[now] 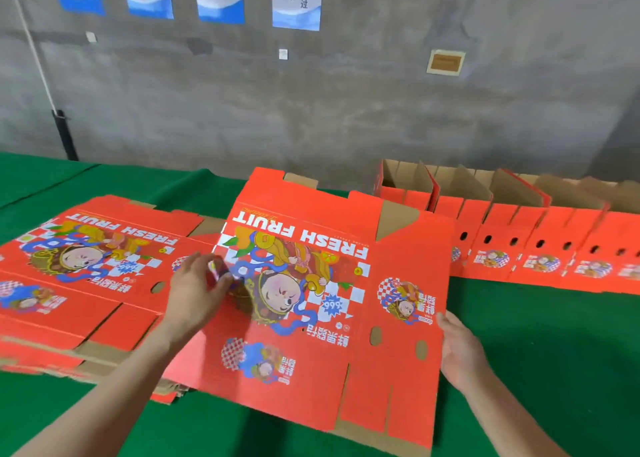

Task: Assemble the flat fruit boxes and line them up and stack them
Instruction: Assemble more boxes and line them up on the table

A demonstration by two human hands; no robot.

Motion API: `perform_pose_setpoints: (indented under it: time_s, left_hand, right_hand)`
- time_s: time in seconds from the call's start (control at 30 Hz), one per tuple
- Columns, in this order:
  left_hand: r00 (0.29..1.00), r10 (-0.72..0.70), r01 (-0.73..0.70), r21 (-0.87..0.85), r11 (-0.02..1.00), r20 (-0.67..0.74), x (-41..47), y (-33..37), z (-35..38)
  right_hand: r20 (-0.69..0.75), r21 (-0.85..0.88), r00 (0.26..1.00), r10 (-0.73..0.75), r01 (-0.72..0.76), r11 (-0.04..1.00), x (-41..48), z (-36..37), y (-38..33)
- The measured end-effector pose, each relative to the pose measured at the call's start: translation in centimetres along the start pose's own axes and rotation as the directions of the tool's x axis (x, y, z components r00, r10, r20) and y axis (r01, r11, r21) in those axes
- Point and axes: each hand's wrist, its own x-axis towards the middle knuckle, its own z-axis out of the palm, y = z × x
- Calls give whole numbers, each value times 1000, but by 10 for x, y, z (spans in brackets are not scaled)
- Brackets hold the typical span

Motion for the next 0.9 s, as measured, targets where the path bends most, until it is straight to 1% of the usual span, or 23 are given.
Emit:
perform_pose_setpoints:
  time_s: [0.03, 0.07, 0.1, 0.13, 0.17, 0.23, 0.27, 0.3, 0.37, 0.4, 0.43, 0.47, 0.5, 0.53, 0.57, 0.6, 0.63, 0.67, 0.7, 0.73, 0.8, 0.87, 0.9]
  left_hand:
    - [999, -30, 30, -48, 998, -11, 0, 4, 1]
    - [997, -73, 73, -121, 990, 1, 2, 9, 2]
    - [993, -115, 121, -230, 966, 39, 6, 15, 2]
    - [983, -145, 178, -370, 912, 116, 10, 22, 2]
    - [967, -146, 234, -508, 829, 207, 13, 30, 1]
    - [926, -133, 351, -674, 650, 353, 11, 45, 0]
    - [907, -130, 399, -717, 572, 402, 8, 48, 1]
    - [889, -118, 435, -736, 518, 442, 4, 48, 4]
    - [860, -97, 475, -716, 513, 501, -10, 46, 7]
    - [862, -85, 468, -721, 511, 499, -19, 44, 7]
    - [875, -65, 447, -752, 485, 479, -27, 44, 6]
    - [895, -42, 411, -784, 466, 444, -34, 44, 4]
    - [917, -27, 363, -807, 466, 397, -41, 44, 2]
    - [934, -11, 318, -815, 485, 357, -47, 46, -1]
    - [945, 1, 284, -820, 497, 328, -52, 47, -4]
    - [951, 13, 262, -826, 498, 309, -56, 48, -6]
    - [956, 25, 242, -832, 499, 293, -60, 49, -9]
    - [958, 37, 229, -836, 499, 285, -63, 51, -12]
    - [959, 50, 218, -837, 501, 280, -65, 53, -15]
    - [958, 67, 207, -837, 506, 278, -68, 54, -18]
    - [956, 83, 205, -840, 502, 283, -72, 57, -21]
    - [956, 73, 218, -853, 474, 285, -75, 58, -23]
    - [956, 65, 226, -857, 463, 288, -77, 58, -24]
  right_hand:
    - [-82, -27, 996, -36, 34, 999, -6, -16, -3]
    - [-130, -86, 987, -89, 78, 993, -7, -33, -6]
    - [-106, -152, 986, -129, 112, 982, -13, -47, -7]
    - [-51, -152, 982, -180, 171, 973, -18, -57, -7]
    - [-17, -149, 983, -185, 180, 972, -22, -68, -6]
    - [14, -117, 981, -195, 195, 974, -28, -87, -4]
    - [10, -168, 981, -195, 194, 967, -36, -90, -6]
    - [-2, -199, 981, -195, 191, 961, -39, -96, -4]
    - [2, -264, 974, -228, 221, 939, -45, -102, -5]
    - [-2, -325, 968, -250, 235, 916, -49, -103, -6]
    - [-39, -396, 951, -306, 267, 879, -55, -100, -11]
    - [-83, -501, 909, -408, 316, 806, -62, -95, -17]
    - [-117, -628, 836, -536, 356, 692, -71, -88, -23]
    - [-110, -707, 731, -673, 418, 570, -81, -78, -30]
    - [-36, -750, 613, -789, 505, 427, -92, -67, -38]
    - [70, -752, 522, -850, 587, 299, -103, -53, -43]
    - [176, -740, 477, -861, 641, 204, -114, -38, -48]
    - [259, -718, 488, -834, 674, 172, -122, -23, -52]
    - [309, -698, 526, -792, 691, 187, -128, -10, -53]
    - [336, -676, 566, -753, 702, 225, -131, 2, -53]
    - [319, -634, 631, -707, 697, 335, -132, 17, -56]
    - [259, -619, 720, -644, 636, 461, -129, 20, -61]
    - [270, -637, 770, -578, 593, 492, -127, 19, -63]
